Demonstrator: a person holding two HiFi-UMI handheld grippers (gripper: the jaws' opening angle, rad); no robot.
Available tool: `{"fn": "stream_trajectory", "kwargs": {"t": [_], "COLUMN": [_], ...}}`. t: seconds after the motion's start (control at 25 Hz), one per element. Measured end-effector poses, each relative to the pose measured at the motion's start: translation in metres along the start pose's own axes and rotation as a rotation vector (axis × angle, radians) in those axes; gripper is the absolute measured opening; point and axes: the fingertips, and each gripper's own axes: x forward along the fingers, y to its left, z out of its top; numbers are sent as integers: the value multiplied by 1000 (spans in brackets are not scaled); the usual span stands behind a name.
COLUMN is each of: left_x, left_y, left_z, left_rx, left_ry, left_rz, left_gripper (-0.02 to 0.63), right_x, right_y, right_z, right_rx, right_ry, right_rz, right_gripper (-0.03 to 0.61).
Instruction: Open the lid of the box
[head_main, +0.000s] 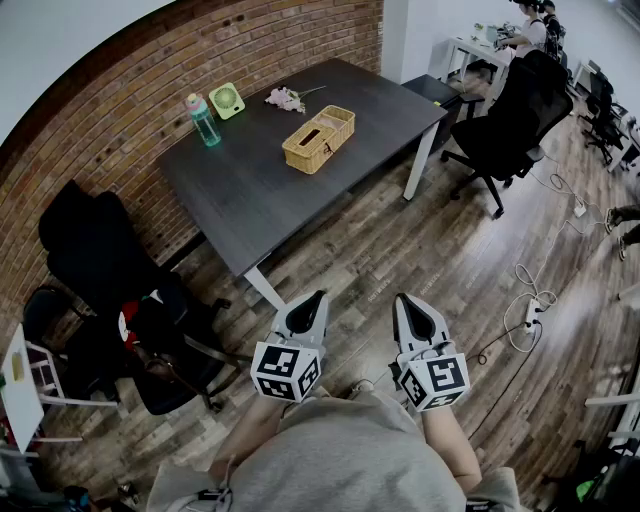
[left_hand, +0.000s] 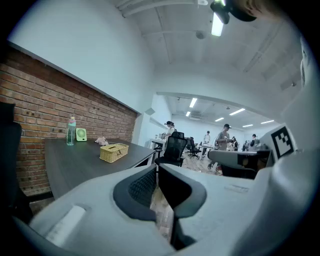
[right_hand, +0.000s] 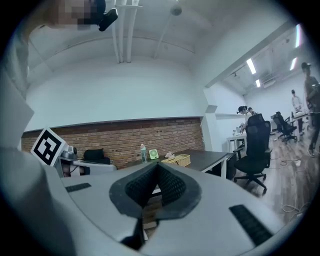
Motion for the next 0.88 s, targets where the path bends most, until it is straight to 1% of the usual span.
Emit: {"fn": "stream_trajectory", "kwargs": {"t": [0.28, 0.6, 0.88], "left_x": [-17, -18, -11], "left_y": [-8, -21, -32], "left_z": [-3, -10, -9], "left_rx": [-19, -38, -37], "left_ry": [-11, -28, -42], "left_rz": [4, 19, 24], "left_gripper": [21, 20, 21], "right_x": [-17, -19, -16], "right_y": [14, 11, 4], "right_z": [-5, -11, -17], "right_rx": [-16, -43, -24], "right_ry": [20, 49, 68], "right_rz": [15, 56, 102], "right_gripper": [0, 0, 2]}}
